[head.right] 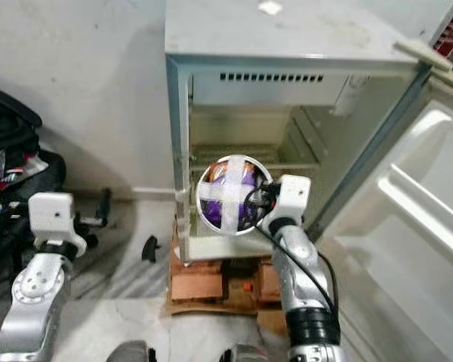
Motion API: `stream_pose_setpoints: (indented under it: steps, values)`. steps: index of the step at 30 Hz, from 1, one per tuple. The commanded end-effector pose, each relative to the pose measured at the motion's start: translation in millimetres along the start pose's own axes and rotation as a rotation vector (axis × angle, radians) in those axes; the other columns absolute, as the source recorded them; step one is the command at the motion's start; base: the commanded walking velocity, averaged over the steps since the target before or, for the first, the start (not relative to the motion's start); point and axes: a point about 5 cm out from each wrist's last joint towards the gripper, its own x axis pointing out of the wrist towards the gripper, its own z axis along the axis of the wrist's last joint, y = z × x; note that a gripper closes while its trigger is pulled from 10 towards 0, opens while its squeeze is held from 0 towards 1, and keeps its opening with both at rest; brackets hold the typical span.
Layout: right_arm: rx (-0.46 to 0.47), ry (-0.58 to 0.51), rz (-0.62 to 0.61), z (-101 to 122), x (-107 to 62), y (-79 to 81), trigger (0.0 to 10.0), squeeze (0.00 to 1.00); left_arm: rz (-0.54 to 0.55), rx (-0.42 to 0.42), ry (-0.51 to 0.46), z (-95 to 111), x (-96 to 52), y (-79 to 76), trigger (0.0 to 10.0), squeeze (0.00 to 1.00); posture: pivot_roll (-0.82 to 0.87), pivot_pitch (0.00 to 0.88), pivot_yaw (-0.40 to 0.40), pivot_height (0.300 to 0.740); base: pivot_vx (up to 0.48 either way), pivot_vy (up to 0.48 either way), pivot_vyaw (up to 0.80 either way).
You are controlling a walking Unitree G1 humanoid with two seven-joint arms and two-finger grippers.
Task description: Restocking fridge
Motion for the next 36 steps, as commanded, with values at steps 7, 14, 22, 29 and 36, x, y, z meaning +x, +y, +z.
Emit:
stream_pose_setpoints:
  steps: [7, 14, 22, 29, 36]
  values:
    - [0.065, -0.108, -0.135, 13.1, -1.9, -14.5, 10.0, 0.00, -0.096, -0.001, 0.037, -9.7, -3.8, -2.7, 10.0, 0.00, 0.08, 0.018, -0.060, 0.740, 0.000, 0.000, 0.00]
    - [0.063, -0.110, -0.151, 14.6, 0.3, -17.7, 10.0, 0.00, -0.128, -0.007, 0.034, -3.3, -9.8, -3.3, 10.0, 0.00, 0.08, 0.072, -0.054, 0.740, 0.244, 0.000, 0.00]
    - [0.048, -0.102, -0.132, 13.4, -0.2, -15.4, 10.0, 0.00, -0.083, -0.014, 0.037, -6.1, -16.9, 1.9, 10.0, 0.00, 0.07, 0.085, -0.068, 0.740, 0.297, 0.000, 0.00]
    - [0.027, -0.091, -0.111, 12.3, -0.1, -14.3, 10.0, 0.00, -0.037, 0.003, 0.042, -5.9, -21.3, 7.1, 10.0, 0.00, 0.07, 0.093, -0.073, 0.740, 0.318, 0.000, 0.00]
    - [0.027, -0.087, -0.100, 12.1, -0.5, -12.5, 10.0, 0.00, -0.034, 0.013, 0.042, -4.8, -21.1, 9.8, 10.0, 0.00, 0.08, 0.108, -0.075, 0.740, 0.309, 0.000, 0.00]
